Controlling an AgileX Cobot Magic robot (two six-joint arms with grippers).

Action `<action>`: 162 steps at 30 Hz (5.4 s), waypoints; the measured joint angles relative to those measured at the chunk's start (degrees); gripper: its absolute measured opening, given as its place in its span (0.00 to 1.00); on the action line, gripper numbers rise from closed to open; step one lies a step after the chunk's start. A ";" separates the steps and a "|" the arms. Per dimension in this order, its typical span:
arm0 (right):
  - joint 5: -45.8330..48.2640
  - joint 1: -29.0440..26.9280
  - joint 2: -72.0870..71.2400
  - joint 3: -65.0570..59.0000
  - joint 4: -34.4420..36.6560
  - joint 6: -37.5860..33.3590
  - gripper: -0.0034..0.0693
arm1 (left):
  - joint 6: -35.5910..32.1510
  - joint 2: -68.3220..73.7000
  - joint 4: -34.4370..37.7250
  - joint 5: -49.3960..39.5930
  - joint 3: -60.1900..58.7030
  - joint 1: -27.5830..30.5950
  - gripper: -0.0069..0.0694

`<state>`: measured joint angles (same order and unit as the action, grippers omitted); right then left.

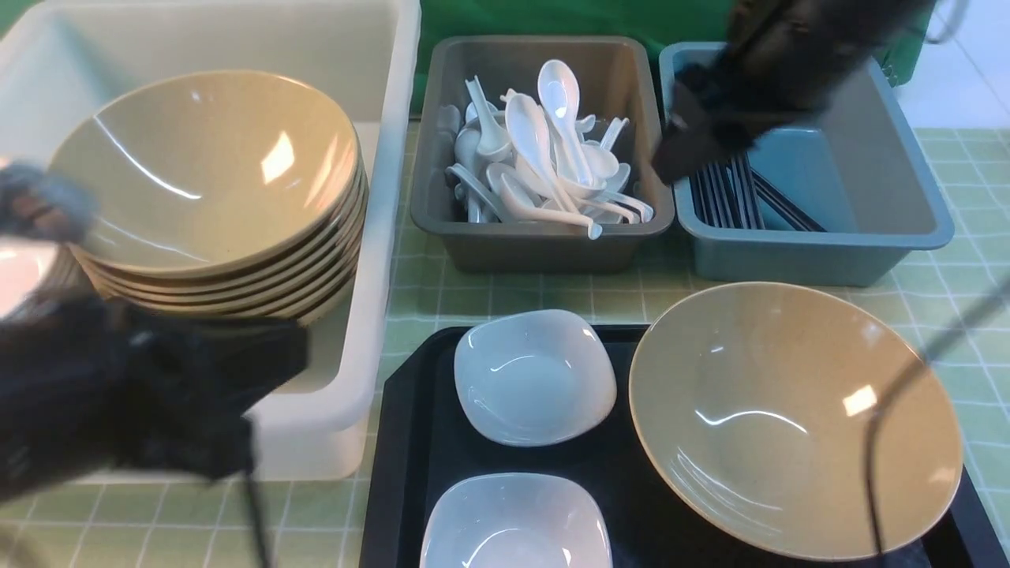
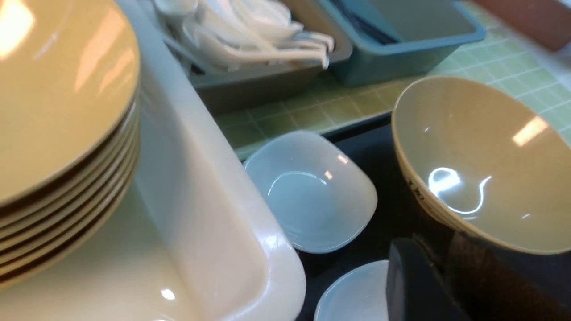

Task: On green table put chopsticks spoon bowls plates into blue grey white boxes.
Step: 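Place the white spoon into the bin of spoons with the right gripper, then grasp the large bowl on the tray by its rim, then place the tan bowl onto the bowl stack in the left bin with the left gripper, then reach for and grasp the small white dish on the black tray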

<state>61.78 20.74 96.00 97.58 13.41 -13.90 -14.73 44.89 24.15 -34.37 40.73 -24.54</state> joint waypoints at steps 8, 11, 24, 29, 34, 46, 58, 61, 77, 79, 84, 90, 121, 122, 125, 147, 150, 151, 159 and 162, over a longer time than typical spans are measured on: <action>-2.29 1.04 -21.85 -24.30 -0.18 -3.91 0.64 | -7.37 24.91 8.52 -7.98 14.68 0.00 0.56; -2.33 1.04 -29.05 -29.57 -0.18 -4.27 0.50 | -13.16 34.09 14.70 -12.72 19.65 -0.41 0.67; -9.44 1.04 -48.87 -45.08 -0.18 -2.75 0.08 | -5.00 69.02 9.89 -24.24 52.80 -9.63 0.76; -9.30 1.04 -49.72 -45.71 -0.18 -2.86 0.08 | -2.63 80.87 7.89 -31.57 66.66 -10.24 0.76; -9.30 1.04 -49.72 -45.71 -0.18 -2.96 0.08 | -2.77 86.63 8.01 -34.85 73.67 -10.26 0.72; -10.42 1.04 -49.72 -45.71 -0.36 -3.03 0.08 | -3.88 86.89 9.10 -35.55 75.56 -10.16 0.11; -11.89 1.04 -49.72 -45.71 0.61 -3.66 0.08 | -4.64 78.12 10.32 -36.08 75.45 -4.26 0.11; -13.42 1.04 -49.72 -45.71 3.52 -6.18 0.09 | -4.68 74.22 11.13 -36.08 75.08 -1.53 0.11; -15.01 1.04 -41.17 -38.22 24.63 -28.38 0.11 | -5.35 40.88 17.43 -37.64 51.80 36.11 0.11; -15.35 1.53 -38.87 -36.09 25.04 -28.44 0.11 | -6.67 38.88 20.14 -37.59 46.92 42.26 0.11; -18.08 4.48 -35.41 -34.33 26.01 -28.44 0.11 | -10.90 37.51 25.58 -37.16 37.70 52.41 0.11; -18.67 6.74 -33.72 -34.26 26.26 -28.44 0.11 | -12.26 38.53 27.24 -33.95 34.09 56.06 0.11; -17.54 6.80 -33.71 -34.22 26.47 -28.48 0.12 | -3.79 44.99 14.11 -26.20 33.61 50.60 0.90; -17.54 6.80 -33.71 -34.22 26.47 -28.52 0.12 | -3.80 44.95 13.92 -26.20 33.61 50.60 0.92; -16.61 6.80 -33.71 -34.22 26.47 -28.95 0.12 | -1.39 43.21 8.28 -26.33 34.36 50.53 0.96; -10.15 6.80 -33.71 -34.22 22.06 -26.16 0.15 | -0.41 23.26 1.94 -28.82 20.25 2.40 0.80; -10.78 6.80 -33.47 -34.29 18.44 -20.60 0.15 | -0.69 25.36 2.06 -26.32 19.71 -2.75 0.76; -12.04 6.80 -32.93 -34.79 15.18 -15.90 0.16 | -1.14 26.10 2.19 -25.69 20.04 -4.60 0.74; -20.64 6.74 -16.13 -37.70 10.13 0.22 0.33 | -5.89 24.73 2.02 -24.45 24.70 -6.68 0.58; -23.84 6.35 -11.06 -37.70 11.57 0.92 0.42 | -9.39 24.34 1.96 -25.53 24.77 -6.73 0.54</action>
<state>37.94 27.10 84.94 59.88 24.98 -12.99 -24.12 69.23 26.11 -59.89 65.49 -31.27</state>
